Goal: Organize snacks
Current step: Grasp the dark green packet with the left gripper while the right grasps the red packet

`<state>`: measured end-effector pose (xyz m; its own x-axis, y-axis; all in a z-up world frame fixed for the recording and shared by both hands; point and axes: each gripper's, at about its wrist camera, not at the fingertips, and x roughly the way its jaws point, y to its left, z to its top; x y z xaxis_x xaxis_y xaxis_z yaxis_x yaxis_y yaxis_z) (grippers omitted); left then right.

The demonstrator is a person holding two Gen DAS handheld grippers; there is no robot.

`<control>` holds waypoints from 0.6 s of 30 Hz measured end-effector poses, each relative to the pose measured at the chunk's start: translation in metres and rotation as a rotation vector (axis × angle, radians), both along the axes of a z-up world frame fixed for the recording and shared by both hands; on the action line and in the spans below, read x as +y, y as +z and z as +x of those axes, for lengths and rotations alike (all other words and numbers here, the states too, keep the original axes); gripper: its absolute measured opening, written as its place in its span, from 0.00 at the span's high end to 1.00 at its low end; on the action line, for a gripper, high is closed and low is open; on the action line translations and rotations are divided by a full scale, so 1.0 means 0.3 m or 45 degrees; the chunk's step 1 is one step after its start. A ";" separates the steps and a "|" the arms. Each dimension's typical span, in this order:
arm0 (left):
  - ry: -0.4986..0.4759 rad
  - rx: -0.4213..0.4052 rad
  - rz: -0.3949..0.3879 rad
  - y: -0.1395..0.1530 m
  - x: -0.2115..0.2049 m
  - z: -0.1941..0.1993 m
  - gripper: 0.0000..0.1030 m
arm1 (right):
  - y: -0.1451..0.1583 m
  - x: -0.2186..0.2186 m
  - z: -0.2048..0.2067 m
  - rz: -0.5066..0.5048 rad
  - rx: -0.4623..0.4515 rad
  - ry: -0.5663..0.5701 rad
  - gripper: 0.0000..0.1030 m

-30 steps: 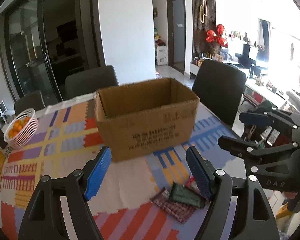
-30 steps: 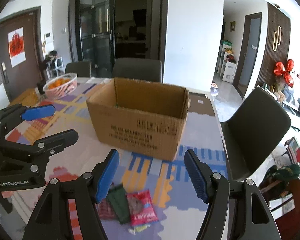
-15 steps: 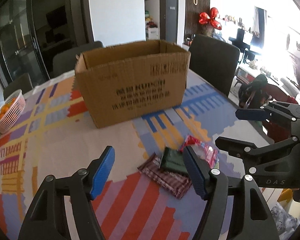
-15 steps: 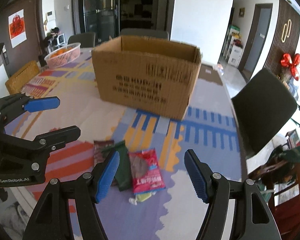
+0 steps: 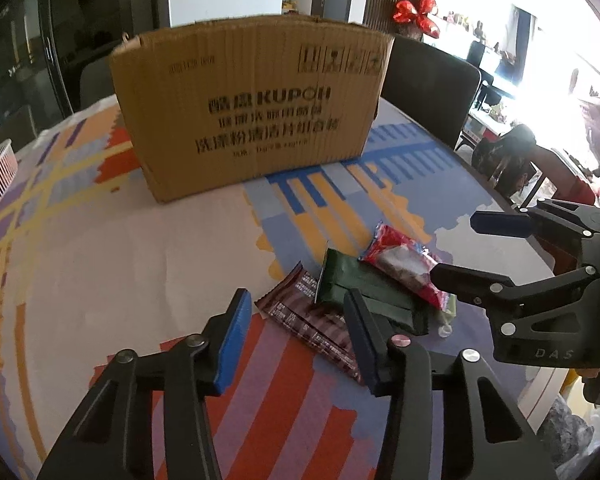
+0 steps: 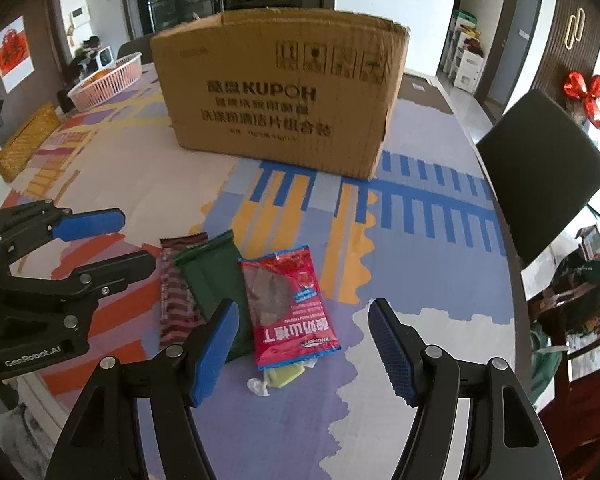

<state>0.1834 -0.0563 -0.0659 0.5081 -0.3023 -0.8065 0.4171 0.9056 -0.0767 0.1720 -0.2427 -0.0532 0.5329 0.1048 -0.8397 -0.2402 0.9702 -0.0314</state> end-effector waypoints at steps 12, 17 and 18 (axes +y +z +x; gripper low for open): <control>-0.012 0.101 -0.093 -0.061 -0.008 0.055 0.78 | -0.060 0.002 0.038 0.026 0.061 -0.010 0.34; -0.009 0.118 -0.113 -0.071 -0.011 0.072 0.81 | -0.079 -0.003 0.051 0.025 0.073 -0.010 0.34; -0.011 0.123 -0.120 -0.072 -0.011 0.075 0.82 | -0.083 -0.004 0.052 0.027 0.078 -0.011 0.34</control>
